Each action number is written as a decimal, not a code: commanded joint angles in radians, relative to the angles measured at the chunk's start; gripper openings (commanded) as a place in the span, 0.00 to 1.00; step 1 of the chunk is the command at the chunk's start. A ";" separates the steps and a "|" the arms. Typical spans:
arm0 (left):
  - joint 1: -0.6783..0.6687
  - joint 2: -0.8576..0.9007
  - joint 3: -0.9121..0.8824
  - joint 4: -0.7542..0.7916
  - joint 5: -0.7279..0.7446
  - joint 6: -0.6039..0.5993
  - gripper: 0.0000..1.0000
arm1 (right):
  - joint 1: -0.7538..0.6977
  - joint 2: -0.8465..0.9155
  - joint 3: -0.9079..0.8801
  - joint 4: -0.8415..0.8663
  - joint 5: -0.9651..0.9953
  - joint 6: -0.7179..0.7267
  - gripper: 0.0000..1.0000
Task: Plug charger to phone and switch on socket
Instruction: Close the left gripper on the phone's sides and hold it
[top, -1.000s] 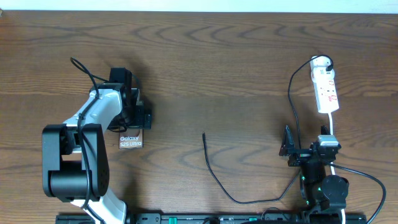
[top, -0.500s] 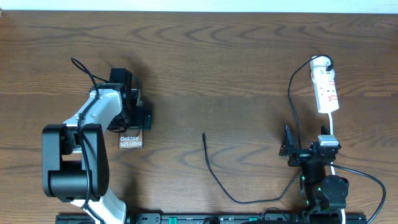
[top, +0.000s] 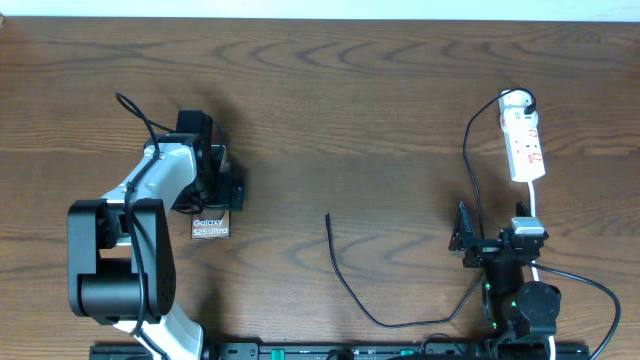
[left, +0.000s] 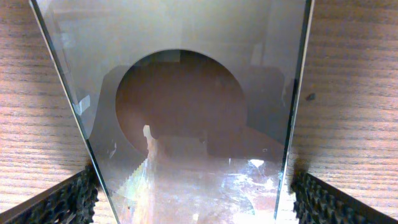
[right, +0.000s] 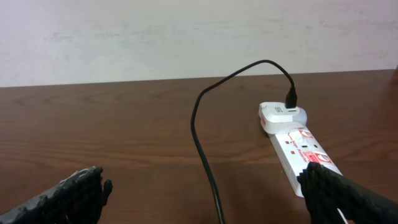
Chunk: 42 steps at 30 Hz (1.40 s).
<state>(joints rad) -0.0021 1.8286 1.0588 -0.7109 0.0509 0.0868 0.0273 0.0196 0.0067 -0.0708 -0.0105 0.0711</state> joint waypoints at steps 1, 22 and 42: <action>-0.001 0.008 -0.025 -0.013 -0.018 0.018 0.98 | -0.007 0.000 -0.001 -0.005 0.001 -0.009 0.99; -0.001 0.008 -0.025 0.009 -0.018 0.053 1.00 | -0.007 0.000 -0.001 -0.005 0.001 -0.009 0.99; -0.001 0.008 -0.025 0.006 0.002 0.052 0.93 | -0.007 0.000 -0.001 -0.005 0.001 -0.009 0.99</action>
<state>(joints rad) -0.0021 1.8286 1.0588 -0.7025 0.0544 0.1322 0.0273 0.0196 0.0067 -0.0708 -0.0105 0.0715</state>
